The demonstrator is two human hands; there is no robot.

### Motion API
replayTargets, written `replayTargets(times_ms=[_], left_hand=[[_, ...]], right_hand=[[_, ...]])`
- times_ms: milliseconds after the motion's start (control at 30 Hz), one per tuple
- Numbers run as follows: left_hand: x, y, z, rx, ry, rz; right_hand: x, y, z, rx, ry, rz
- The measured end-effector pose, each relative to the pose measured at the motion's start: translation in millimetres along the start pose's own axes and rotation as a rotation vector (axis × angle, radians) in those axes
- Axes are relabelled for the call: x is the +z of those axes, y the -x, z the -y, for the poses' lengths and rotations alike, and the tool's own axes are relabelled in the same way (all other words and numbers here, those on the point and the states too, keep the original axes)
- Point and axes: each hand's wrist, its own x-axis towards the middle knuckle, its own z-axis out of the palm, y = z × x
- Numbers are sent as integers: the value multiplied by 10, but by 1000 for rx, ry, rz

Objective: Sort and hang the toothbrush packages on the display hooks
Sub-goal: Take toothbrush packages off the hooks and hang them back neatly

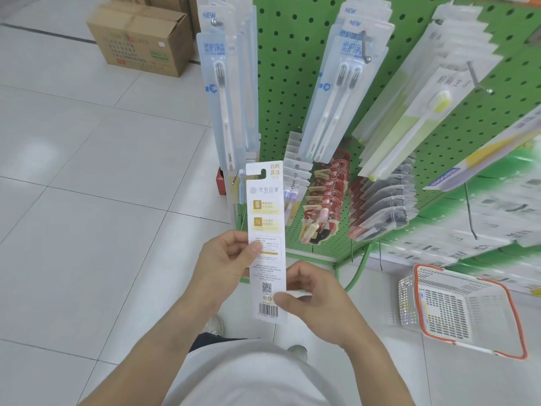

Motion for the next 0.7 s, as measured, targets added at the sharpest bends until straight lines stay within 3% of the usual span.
replayTargets(times_ms=[167,300,433,567,700], left_hand=[[0,-8,31,-21,118,39],[54,16,48,-35,207,99],[58,9,97,-22,166,61],[137,50,116,51,-11,-119],[195,151,58,163,-121,-162]], right_hand=[[32,4,56,-72,-213,-66],[44,-18,148,-81,-434,-5],[73,-71,98,-108,-387,-53],[204,-130,68,-61,-498,-190],[264,-197,-12,-41,-228,-342]])
